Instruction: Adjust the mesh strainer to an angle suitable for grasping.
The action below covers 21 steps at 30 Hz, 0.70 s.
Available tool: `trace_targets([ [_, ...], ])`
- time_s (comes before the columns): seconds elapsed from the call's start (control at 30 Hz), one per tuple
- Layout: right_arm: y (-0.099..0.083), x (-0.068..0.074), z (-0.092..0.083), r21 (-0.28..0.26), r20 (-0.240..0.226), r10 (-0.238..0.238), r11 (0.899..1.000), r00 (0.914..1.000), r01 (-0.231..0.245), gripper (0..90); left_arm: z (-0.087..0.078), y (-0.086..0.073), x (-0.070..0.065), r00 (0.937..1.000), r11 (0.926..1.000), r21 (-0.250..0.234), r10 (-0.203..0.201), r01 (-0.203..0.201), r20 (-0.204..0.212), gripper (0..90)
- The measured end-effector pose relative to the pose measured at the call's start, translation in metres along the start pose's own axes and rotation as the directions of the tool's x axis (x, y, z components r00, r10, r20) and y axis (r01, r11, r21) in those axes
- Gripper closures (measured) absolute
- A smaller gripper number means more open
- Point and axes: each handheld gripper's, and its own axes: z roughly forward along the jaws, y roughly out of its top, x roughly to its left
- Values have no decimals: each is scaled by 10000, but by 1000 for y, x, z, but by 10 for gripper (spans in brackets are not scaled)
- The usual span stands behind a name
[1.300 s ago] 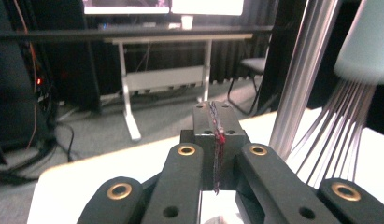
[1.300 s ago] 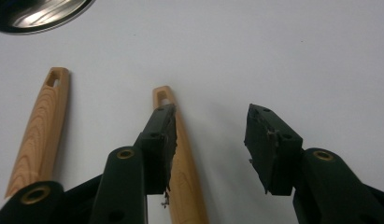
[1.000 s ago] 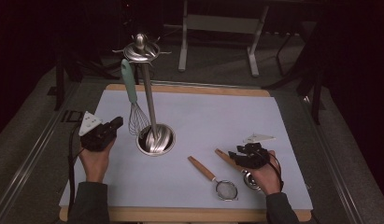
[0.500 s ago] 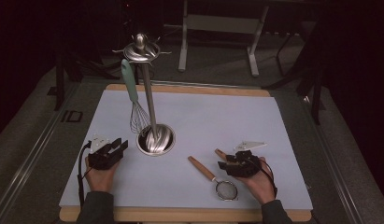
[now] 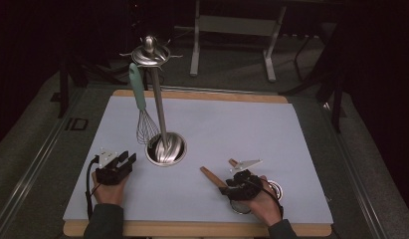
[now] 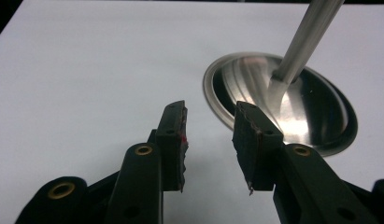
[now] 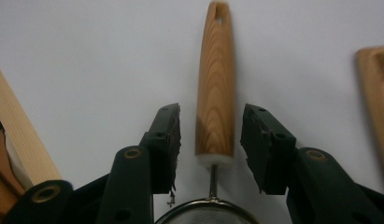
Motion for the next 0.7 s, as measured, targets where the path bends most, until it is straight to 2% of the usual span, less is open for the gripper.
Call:
trace_targets([
  [0.07,-1,1,5,388,54,121,9992,9999,-123,577,1,0,0,10000,9999,74,80,-80,8,644],
  [0.1,-1,1,5,388,54,121,9992,9999,-123,577,1,0,-1,9999,9999,66,104,-104,10,644],
  [0.17,-1,2,9,625,401,-10,9980,9992,-15,605,2,0,-2,9999,9999,87,130,-130,48,644],
  [0.2,-1,3,13,821,635,-44,9966,9980,-8,661,2,0,-2,9999,9998,125,155,-156,58,644],
  [0.3,-1,3,14,817,565,-40,9967,9984,-6,682,3,-1,-2,9998,9997,169,175,-176,74,644],
  [0.4,2,1,14,860,713,-39,9963,9974,-22,686,4,-1,-2,9998,9996,217,175,-176,90,643],
  [0.7,17,-20,22,703,856,364,9966,9957,-425,687,6,-2,-3,9997,9992,292,254,-255,43,642],
])
